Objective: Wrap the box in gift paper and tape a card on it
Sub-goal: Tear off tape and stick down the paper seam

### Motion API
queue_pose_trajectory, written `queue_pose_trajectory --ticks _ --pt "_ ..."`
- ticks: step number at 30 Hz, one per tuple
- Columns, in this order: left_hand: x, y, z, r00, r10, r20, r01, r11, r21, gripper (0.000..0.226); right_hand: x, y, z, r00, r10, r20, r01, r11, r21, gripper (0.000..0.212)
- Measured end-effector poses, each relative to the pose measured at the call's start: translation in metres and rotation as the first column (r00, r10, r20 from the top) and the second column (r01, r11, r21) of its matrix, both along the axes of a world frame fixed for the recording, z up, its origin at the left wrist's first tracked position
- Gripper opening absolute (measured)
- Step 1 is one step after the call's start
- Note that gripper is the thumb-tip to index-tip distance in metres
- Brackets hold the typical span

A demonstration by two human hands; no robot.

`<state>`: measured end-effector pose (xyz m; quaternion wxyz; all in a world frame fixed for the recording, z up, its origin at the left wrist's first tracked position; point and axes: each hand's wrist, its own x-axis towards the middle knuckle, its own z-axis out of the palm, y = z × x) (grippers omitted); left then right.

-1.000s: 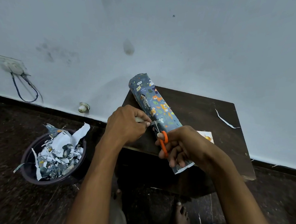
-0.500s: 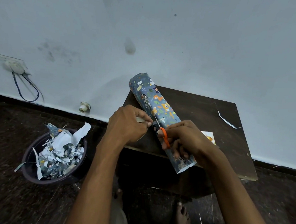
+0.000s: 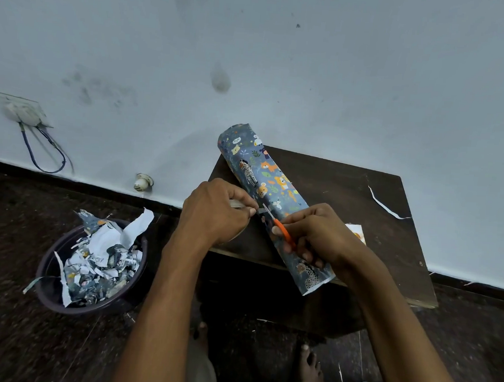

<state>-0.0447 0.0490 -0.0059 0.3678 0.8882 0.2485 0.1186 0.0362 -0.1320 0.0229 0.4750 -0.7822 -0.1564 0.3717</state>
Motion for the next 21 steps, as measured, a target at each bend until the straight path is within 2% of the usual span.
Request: queue_pose_trajectory --ticks 5,13,21 --pt "-0.003 0.002 0.004 1.0 0.015 -0.003 -0.015 1.0 -0.005 0.019 0.001 -0.002 0.0 1.0 0.019 0.019 -0.019 1.0 -0.021 0.015" --pt "-0.011 0.017 0.006 0.995 0.079 0.067 -0.074 0.994 -0.08 0.017 0.003 -0.008 0.0 0.998 0.056 0.023 -0.056 0.998 -0.017 0.013" --pt "-0.018 0.025 0.015 0.972 0.125 0.2 -0.076 0.969 -0.234 0.022 0.006 -0.03 0.016 0.983 0.185 0.021 -0.186 0.97 0.159 0.017"
